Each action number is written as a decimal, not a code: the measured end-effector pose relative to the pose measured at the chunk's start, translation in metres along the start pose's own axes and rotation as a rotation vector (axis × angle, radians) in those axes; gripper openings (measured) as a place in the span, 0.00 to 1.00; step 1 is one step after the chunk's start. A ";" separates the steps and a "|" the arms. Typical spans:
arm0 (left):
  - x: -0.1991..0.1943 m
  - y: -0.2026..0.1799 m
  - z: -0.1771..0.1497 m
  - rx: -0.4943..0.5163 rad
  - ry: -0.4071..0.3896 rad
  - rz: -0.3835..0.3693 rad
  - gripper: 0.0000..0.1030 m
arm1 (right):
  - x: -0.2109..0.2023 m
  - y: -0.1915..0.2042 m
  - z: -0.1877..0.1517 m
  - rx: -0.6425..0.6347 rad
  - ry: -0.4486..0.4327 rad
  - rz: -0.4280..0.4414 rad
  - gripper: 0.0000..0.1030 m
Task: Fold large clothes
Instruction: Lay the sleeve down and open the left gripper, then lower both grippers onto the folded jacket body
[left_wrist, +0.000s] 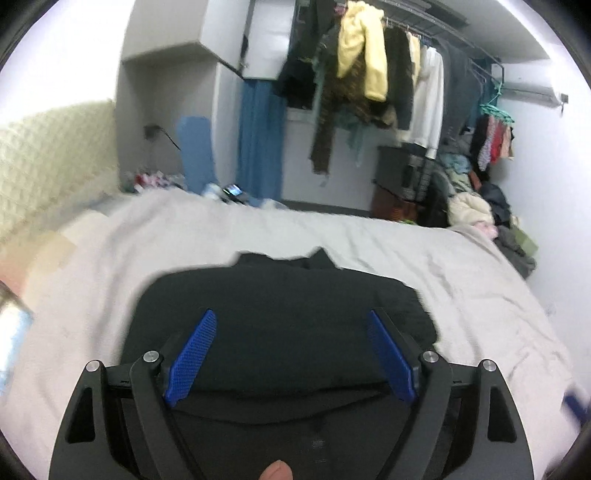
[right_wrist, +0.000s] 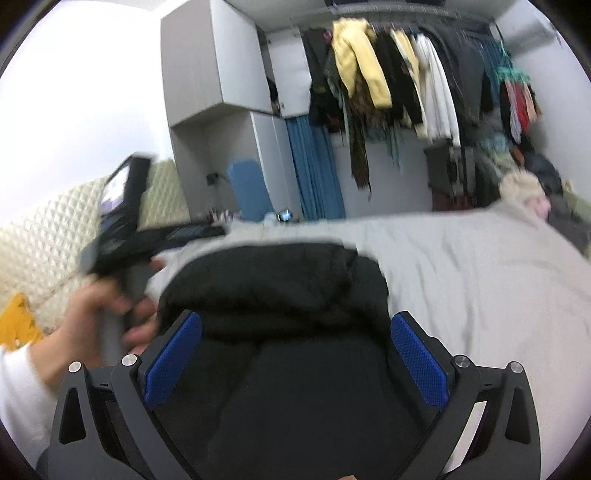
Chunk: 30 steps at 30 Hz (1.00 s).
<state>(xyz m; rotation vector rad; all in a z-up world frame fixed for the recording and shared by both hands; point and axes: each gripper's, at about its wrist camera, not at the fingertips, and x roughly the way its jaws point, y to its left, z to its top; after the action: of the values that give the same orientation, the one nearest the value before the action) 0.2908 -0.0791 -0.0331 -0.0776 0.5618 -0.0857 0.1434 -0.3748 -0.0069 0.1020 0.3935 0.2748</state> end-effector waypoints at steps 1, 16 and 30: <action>-0.008 0.011 0.002 0.013 -0.011 0.019 0.82 | 0.008 0.003 0.007 -0.010 -0.012 -0.004 1.00; 0.080 0.122 -0.017 -0.046 0.052 0.064 0.82 | 0.193 0.024 0.014 -0.081 0.098 -0.026 0.80; 0.177 0.122 -0.048 0.040 0.130 0.075 0.83 | 0.270 -0.012 -0.023 -0.014 0.218 -0.025 0.50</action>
<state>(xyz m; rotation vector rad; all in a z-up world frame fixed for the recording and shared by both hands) 0.4215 0.0221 -0.1785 -0.0122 0.6925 -0.0285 0.3767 -0.3091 -0.1281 0.0535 0.6084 0.2645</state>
